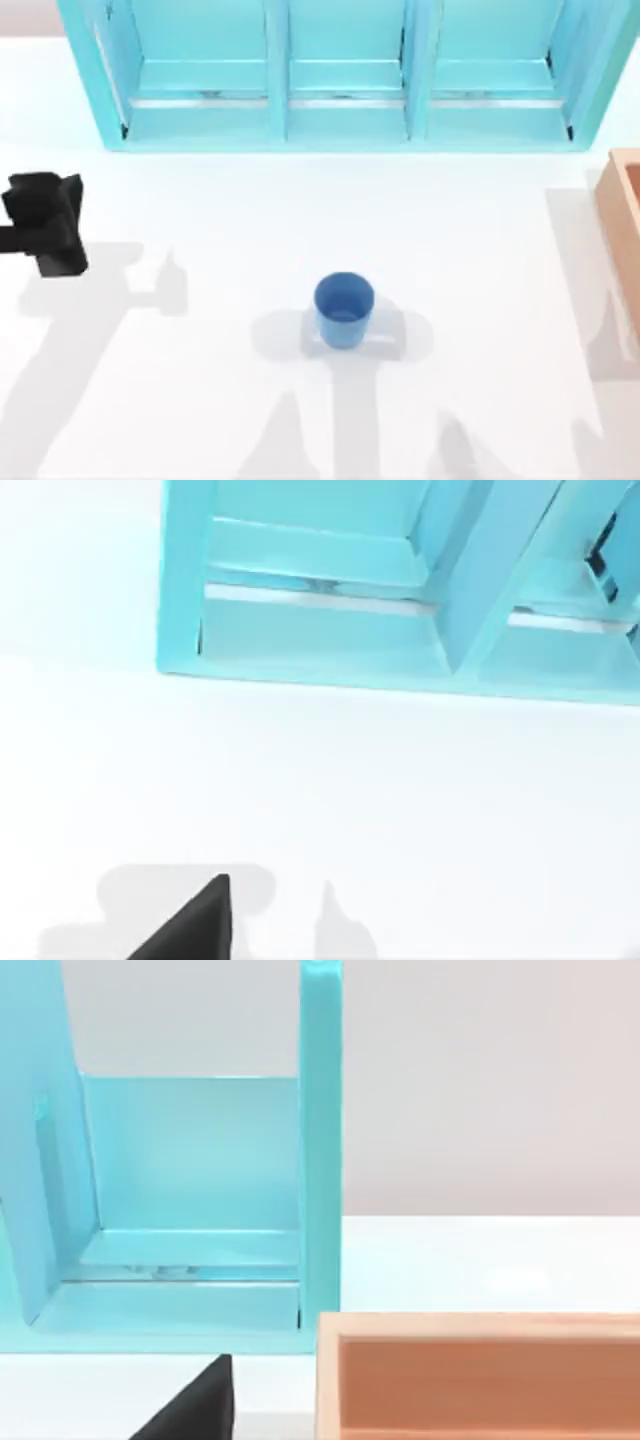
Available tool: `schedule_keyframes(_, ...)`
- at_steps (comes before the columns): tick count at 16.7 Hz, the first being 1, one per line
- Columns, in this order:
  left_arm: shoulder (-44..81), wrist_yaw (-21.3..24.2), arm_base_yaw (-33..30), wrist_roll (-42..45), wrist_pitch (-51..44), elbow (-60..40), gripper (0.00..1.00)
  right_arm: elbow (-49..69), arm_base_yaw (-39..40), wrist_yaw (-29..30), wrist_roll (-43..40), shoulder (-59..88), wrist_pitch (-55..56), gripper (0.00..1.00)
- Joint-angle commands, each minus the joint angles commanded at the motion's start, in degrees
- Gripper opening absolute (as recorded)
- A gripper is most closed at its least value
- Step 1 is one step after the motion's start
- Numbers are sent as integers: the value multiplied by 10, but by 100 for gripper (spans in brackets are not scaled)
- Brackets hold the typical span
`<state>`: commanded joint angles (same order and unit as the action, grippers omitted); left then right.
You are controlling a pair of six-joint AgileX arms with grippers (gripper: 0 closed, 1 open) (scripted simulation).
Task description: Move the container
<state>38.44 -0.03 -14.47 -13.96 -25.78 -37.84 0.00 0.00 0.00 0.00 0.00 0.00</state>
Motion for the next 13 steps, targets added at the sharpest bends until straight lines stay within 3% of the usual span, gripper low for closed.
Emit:
schedule_keyframes(7,453,5,-151,-147,-280,-403,100,0,0,0,0,0,0,100)
schedule_keyframes(13,750,7,-258,-250,-473,-687,100,0,0,0,0,0,0,100)
